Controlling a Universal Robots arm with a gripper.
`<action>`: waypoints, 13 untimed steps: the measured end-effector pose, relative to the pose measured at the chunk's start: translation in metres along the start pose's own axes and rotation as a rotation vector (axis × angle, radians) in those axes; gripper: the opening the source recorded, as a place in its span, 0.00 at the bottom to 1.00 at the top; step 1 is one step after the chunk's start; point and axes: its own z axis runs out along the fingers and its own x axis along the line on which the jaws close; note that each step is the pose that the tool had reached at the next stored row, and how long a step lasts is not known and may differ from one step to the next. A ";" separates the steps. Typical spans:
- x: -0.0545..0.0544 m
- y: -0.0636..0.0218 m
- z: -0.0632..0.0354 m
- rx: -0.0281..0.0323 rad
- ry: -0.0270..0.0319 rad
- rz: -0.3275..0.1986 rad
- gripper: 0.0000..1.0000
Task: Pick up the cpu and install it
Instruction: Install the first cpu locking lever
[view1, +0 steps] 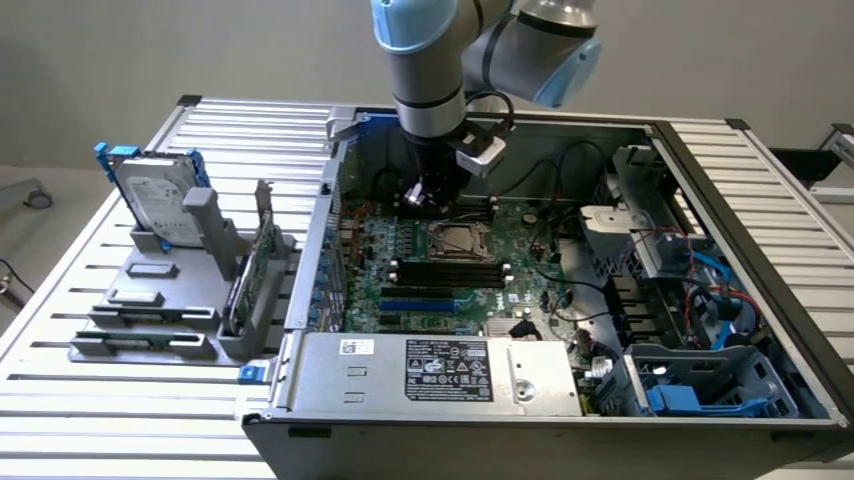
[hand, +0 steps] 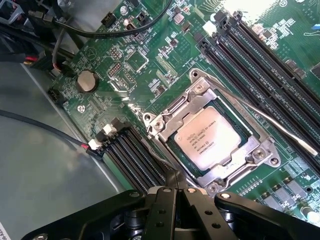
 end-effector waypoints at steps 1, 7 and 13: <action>0.000 -0.0003 0.0004 0.0001 -0.0001 0.000 0.11; 0.002 -0.0015 0.0023 0.0004 0.0003 0.000 0.11; 0.002 -0.0007 0.0036 0.0003 0.0001 0.000 0.11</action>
